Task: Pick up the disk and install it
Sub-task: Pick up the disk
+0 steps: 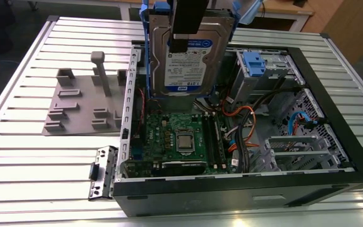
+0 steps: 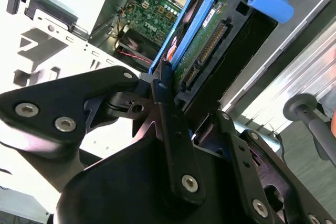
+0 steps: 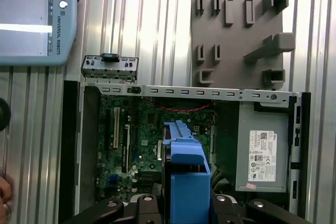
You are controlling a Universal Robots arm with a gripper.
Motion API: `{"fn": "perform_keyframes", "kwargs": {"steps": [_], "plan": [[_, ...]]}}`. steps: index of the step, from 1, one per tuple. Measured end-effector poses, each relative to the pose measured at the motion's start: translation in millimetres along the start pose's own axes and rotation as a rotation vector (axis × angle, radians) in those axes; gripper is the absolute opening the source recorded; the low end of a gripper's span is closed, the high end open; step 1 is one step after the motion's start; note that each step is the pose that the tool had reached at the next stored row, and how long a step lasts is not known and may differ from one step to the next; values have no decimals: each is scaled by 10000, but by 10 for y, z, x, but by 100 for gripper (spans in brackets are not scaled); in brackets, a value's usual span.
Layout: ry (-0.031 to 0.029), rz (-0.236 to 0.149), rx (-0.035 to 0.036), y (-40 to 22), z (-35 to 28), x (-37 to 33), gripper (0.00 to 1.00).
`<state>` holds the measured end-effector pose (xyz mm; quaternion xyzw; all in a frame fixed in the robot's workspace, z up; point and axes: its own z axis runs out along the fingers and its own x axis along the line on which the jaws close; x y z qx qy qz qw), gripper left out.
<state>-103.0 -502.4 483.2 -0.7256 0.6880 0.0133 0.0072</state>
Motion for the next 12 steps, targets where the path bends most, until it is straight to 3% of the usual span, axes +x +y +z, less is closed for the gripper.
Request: {"fn": "perform_keyframes", "kwargs": {"steps": [10, 12], "plan": [[0, 0, 0, 1, -1, 33, 36], [-2, 0, -10, -52, 1, 37, 36]]}}
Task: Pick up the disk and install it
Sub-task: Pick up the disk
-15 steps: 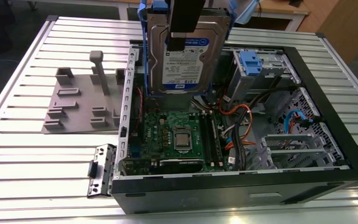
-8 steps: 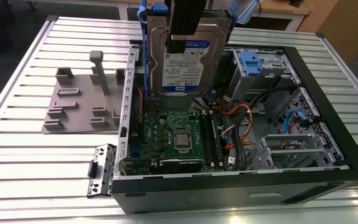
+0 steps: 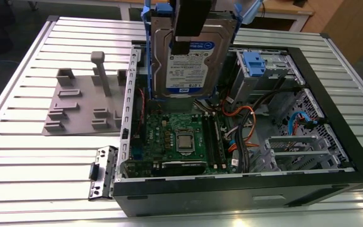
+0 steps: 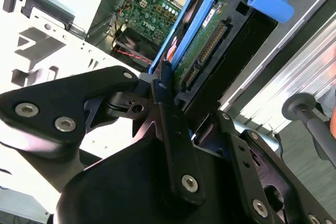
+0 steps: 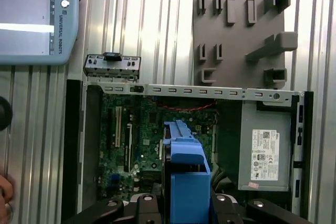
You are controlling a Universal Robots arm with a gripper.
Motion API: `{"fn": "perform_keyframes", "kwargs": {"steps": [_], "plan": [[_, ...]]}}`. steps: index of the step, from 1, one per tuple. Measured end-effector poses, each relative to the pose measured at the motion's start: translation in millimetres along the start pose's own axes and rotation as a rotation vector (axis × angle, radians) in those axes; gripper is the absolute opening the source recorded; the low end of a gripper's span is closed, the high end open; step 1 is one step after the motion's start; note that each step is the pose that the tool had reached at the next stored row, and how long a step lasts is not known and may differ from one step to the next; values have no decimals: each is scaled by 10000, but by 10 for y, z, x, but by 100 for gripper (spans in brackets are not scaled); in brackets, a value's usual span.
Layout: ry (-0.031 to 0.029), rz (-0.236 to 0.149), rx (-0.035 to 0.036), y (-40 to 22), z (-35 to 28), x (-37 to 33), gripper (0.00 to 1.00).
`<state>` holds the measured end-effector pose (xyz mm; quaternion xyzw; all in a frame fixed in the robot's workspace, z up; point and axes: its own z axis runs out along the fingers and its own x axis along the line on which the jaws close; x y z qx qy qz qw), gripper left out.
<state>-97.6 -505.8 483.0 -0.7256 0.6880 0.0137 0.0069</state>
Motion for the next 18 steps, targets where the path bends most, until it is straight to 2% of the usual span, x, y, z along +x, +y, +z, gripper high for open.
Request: {"fn": "perform_keyframes", "kwargs": {"steps": [9, 11, 18], "plan": [[-9, 3, -77, -393, 19, 30, 36], [-5, 2, -86, -448, 27, 55, 36], [-9, 2, -89, -543, 47, 230, 36]]}}
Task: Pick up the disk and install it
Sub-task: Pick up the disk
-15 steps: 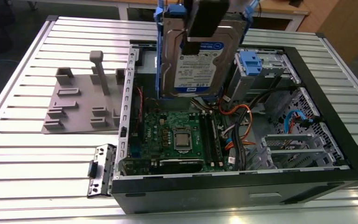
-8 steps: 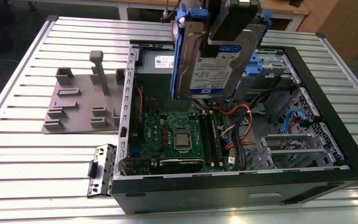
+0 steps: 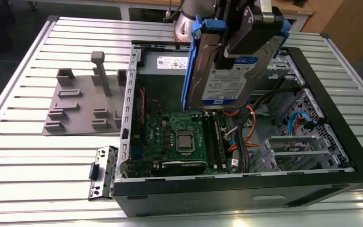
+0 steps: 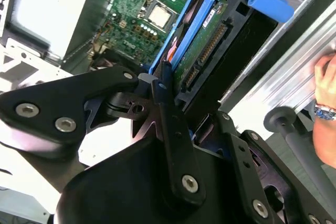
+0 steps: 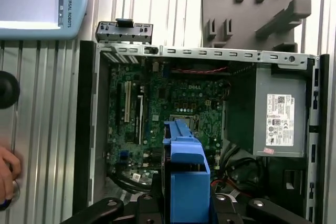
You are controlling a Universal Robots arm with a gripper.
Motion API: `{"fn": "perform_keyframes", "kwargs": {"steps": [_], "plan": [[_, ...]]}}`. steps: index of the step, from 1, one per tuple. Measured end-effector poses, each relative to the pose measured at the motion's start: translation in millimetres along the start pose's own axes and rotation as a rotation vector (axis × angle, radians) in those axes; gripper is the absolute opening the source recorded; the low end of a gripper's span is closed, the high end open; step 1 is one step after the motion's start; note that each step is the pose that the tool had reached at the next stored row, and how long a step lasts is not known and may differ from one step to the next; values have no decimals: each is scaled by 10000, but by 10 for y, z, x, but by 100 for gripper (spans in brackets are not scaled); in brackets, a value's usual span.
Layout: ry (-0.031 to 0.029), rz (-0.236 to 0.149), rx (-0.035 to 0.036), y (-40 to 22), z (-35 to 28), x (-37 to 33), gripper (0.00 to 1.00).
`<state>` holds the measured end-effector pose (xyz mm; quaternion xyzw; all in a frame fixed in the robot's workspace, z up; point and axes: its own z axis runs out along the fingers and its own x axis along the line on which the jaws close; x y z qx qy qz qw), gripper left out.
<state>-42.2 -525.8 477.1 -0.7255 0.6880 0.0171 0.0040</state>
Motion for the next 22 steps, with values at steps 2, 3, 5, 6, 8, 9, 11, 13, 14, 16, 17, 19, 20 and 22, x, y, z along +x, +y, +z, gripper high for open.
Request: {"fn": "perform_keyframes", "kwargs": {"steps": [2, 3, 5, 6, 8, 9, 11, 13, 14, 16, 17, 19, 20, 22], "plan": [[-1, 2, -1, -28, 3, 49, 36], [-1, 2, -3, -43, 4, 73, 36], [0, 2, -5, -72, 7, 119, 36], [-1, 1, -6, -90, 8, 142, 36], [0, 1, -10, -122, 9, 183, 36], [-2, 2, -12, -139, 11, 202, 36], [-2, 2, -18, -177, 11, 231, 36], [-3, 2, -27, -222, 13, 257, 36], [-2, 1, -31, -242, 13, 269, 36], [-3, 2, -36, -277, 15, 292, 36], [-3, 3, -39, -294, 16, 303, 36], [-3, 3, -44, -329, 18, 324, 36], [-3, 3, -48, -350, 18, 334, 36], [-3, 2, -56, -394, 19, 352, 36]]}}
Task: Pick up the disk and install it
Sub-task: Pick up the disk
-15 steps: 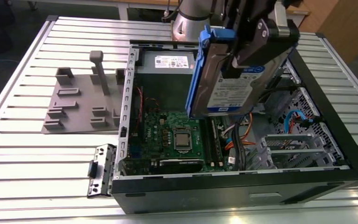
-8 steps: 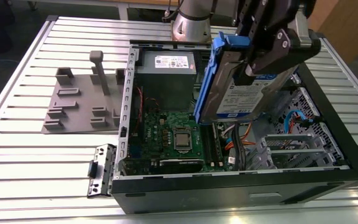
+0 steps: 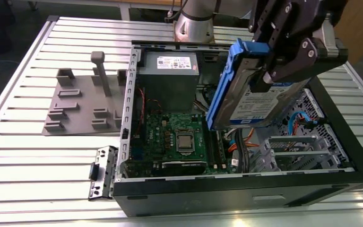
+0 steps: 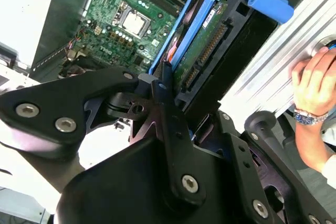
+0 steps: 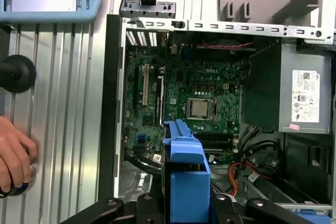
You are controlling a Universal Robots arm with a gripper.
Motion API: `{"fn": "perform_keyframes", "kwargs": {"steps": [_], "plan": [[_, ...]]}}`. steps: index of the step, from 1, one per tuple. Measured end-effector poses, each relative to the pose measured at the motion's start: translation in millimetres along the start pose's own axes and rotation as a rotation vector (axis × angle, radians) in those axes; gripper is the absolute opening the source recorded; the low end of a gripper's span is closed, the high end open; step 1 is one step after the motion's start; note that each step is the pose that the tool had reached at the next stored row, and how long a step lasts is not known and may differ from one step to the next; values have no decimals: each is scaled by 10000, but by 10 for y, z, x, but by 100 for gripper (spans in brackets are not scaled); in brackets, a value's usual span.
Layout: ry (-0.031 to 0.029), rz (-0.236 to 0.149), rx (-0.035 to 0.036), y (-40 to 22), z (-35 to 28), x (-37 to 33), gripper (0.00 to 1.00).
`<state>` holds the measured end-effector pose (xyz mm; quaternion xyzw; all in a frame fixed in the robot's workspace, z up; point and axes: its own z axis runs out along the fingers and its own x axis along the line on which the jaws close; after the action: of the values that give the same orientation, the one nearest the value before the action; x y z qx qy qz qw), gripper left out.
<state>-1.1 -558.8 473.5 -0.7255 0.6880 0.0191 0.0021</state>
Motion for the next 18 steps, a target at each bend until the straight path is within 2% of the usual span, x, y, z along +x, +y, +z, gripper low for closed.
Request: {"fn": "perform_keyframes", "kwargs": {"steps": [4, 8, 11, 13, 14, 15, 18], "plan": [[-2, 2, -22, -104, 1, 22, 36], [-7, 4, -63, -255, -1, 38, 36], [-29, 2, -95, -369, -2, 50, 36], [-65, 3, -110, -431, 0, 60, 36], [-107, 1, -113, -455, 2, 65, 36], [-182, -1, -113, -469, 2, 71, 36], [-508, -11, -105, -502, 7, 92, 36]]}}
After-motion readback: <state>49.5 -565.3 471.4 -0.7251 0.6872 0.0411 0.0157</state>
